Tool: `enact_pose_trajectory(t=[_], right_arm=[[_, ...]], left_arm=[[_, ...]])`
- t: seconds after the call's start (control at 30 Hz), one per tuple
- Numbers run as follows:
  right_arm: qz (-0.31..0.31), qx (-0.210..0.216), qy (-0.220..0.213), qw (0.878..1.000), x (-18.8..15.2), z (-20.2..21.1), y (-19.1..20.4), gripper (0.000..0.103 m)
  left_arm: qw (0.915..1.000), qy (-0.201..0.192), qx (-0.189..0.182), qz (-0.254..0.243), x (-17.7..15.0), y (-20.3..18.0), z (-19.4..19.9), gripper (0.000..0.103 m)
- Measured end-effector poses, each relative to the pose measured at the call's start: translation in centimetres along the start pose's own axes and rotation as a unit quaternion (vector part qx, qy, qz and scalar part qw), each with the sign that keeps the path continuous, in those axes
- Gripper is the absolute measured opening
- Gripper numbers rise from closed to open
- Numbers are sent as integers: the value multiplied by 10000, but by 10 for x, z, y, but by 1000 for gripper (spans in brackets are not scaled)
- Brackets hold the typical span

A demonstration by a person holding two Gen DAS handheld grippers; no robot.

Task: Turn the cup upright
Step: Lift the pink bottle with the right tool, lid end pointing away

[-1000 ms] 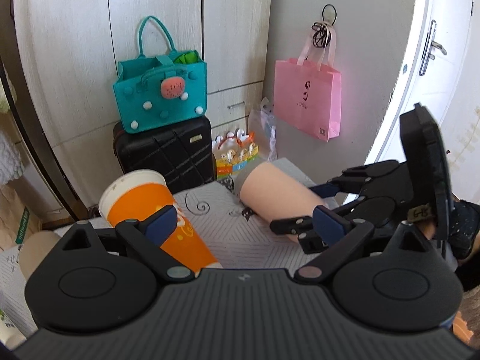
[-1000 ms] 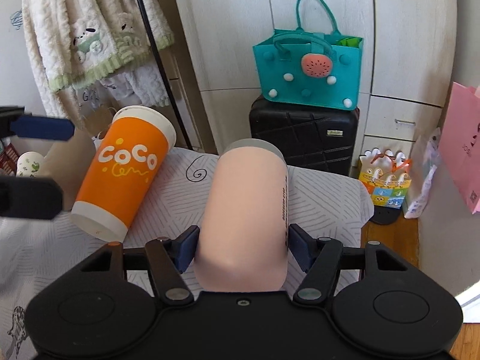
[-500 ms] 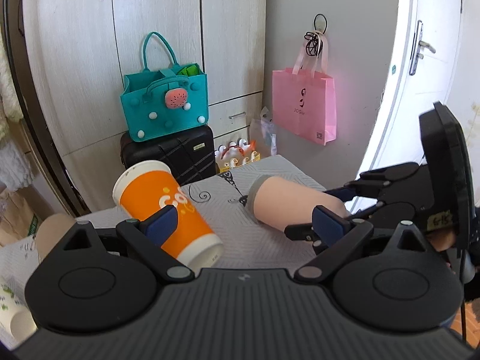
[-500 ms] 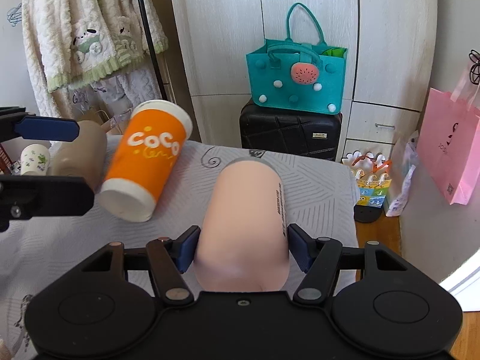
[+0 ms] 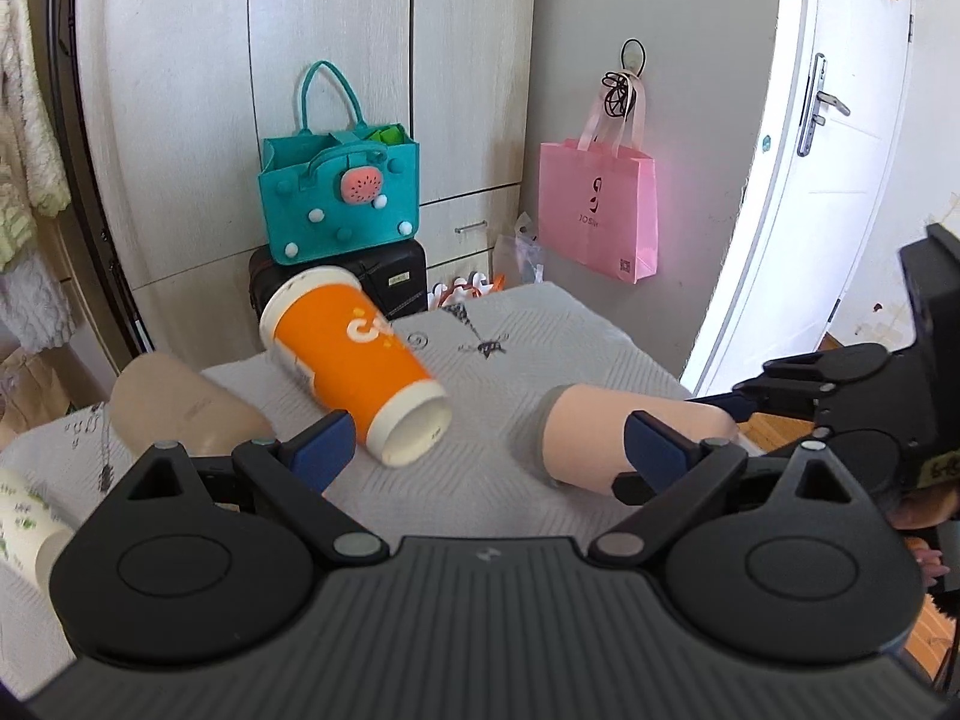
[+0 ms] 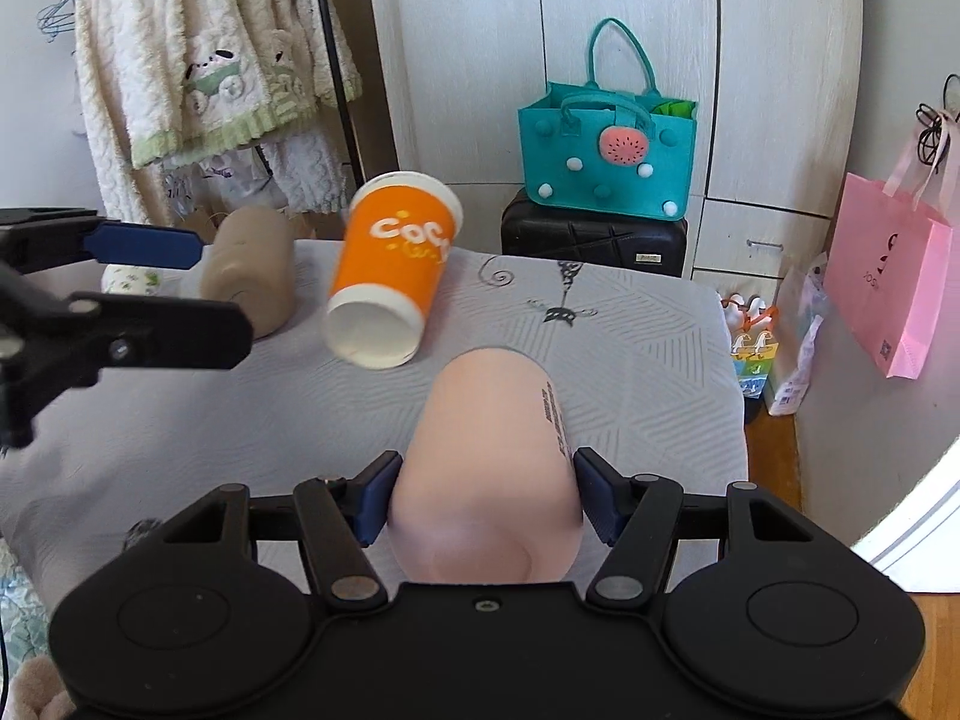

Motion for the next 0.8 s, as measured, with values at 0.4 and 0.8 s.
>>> enact_pose_trajectory(t=[0.4,0.8], right_arm=[[383,555,-82,9977,-10,14,72,67],[651,954,-224,9931,15,-15,147,67]], left_arm=[[9991,-68,264,310,-25,40,49,97],[9947,-118,780,656,-43,95,103,97]])
Point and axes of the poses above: each gripper's, at about its wrist camera, not at the fingertips, and z roughly against the way its jaws point, y to its left, x to its top, the point moved 2 cm from there along -z, roughly the way its jaws point, and after that the axes turned 5 degrees about z, right-handed, at the moved point
